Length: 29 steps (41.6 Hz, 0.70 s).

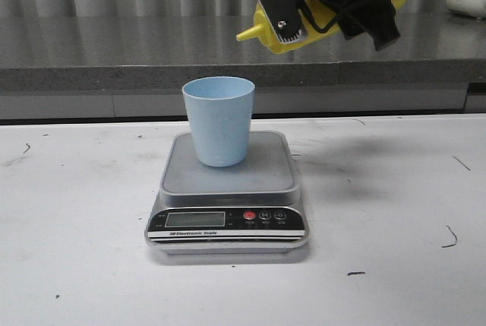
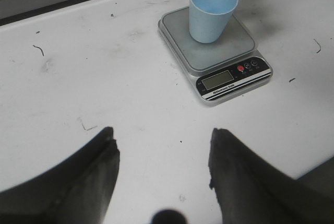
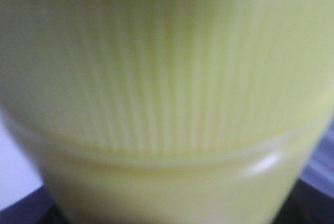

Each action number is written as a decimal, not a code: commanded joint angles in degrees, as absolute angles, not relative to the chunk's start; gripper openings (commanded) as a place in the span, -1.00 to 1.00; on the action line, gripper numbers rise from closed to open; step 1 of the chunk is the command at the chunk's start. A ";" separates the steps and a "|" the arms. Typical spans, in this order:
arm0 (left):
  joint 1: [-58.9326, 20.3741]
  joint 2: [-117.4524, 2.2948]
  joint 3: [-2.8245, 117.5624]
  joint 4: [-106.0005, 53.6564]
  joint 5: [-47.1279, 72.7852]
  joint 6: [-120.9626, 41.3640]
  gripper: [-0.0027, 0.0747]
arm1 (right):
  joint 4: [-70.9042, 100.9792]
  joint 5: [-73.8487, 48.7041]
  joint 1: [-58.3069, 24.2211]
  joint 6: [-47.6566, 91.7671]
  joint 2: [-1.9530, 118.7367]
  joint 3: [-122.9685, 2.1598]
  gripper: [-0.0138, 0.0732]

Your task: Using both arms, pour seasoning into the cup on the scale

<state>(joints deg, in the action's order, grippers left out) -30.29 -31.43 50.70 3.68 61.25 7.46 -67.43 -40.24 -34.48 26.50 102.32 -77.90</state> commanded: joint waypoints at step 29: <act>-30.32 -31.60 52.01 3.57 57.32 7.91 0.07 | -31.10 -49.95 -28.86 4.43 83.95 -80.09 0.15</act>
<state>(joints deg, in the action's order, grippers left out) -30.29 -31.43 50.70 3.68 61.25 7.46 -33.27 -51.35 -30.99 4.67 89.82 -77.90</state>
